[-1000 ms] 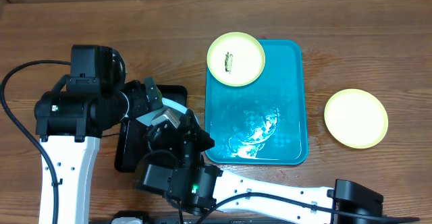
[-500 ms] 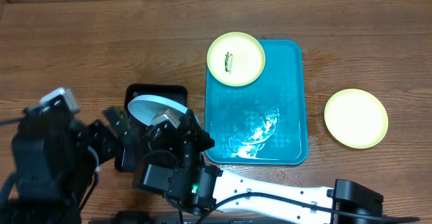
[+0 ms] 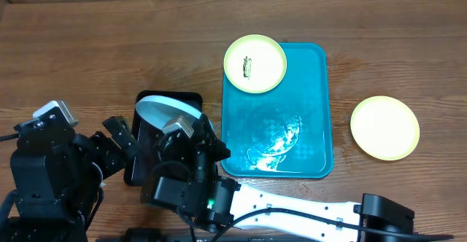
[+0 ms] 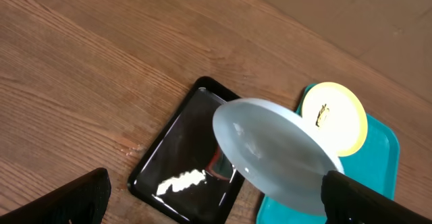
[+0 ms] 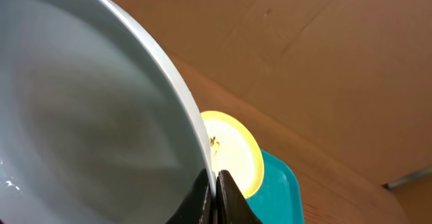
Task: Clean dirty plates on tray and stack at the side
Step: 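Lift the white plate with right gripper and tilt it over black tray, then carry the white plate right and stack it on the yellow plate, then move right gripper to the remaining yellow plate's rim and grasp it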
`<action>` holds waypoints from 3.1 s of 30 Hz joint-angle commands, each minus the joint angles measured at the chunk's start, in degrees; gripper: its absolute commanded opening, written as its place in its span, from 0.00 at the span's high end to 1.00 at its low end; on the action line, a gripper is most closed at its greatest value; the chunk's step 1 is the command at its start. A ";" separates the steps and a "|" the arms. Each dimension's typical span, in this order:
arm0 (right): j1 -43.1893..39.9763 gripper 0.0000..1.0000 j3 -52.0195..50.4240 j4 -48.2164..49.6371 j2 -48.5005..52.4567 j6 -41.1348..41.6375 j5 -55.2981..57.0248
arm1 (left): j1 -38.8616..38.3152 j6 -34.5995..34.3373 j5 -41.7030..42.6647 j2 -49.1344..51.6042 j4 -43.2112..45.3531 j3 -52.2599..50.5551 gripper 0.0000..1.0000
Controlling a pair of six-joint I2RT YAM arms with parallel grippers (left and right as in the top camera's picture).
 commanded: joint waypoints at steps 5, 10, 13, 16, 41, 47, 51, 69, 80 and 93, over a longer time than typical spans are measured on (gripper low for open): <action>1.07 0.96 0.90 2.25 -1.11 -4.55 4.17 | 0.35 -1.07 -1.22 -0.13 0.02 0.33 0.00; 1.07 0.96 0.90 4.02 -1.11 -4.46 4.17 | 0.35 -1.09 -1.22 -0.13 0.02 0.33 0.00; 1.18 0.96 0.90 4.22 -1.11 -4.48 4.22 | 0.35 -1.09 -1.22 -0.13 0.02 0.33 0.00; 1.18 0.96 0.90 4.15 -1.11 -4.48 4.20 | 0.35 -1.09 -1.22 -0.13 0.02 0.33 0.00; -15.39 0.96 2.19 -9.46 -5.33 16.37 -35.78 | 0.35 -1.09 -1.22 -0.13 0.02 0.33 0.01; -36.85 0.96 4.44 -18.84 -13.09 16.90 -67.47 | 0.35 -1.09 -1.22 -0.13 0.02 0.33 0.00; -55.28 0.96 4.42 -27.43 -15.67 16.85 -79.21 | 0.35 -1.07 -1.22 -0.13 0.02 0.33 0.00; -107.27 0.96 -9.81 -34.56 -12.57 11.93 -78.73 | 0.35 -1.09 -1.22 -0.13 0.02 0.33 0.00; -112.30 0.78 -21.64 -27.32 -12.74 12.28 -78.16 | 0.35 -1.09 -1.22 -0.13 0.02 0.33 0.00; -97.77 0.51 -13.20 -33.22 -27.34 4.48 -87.91 | 0.35 -1.09 -1.22 -0.13 0.02 0.33 0.00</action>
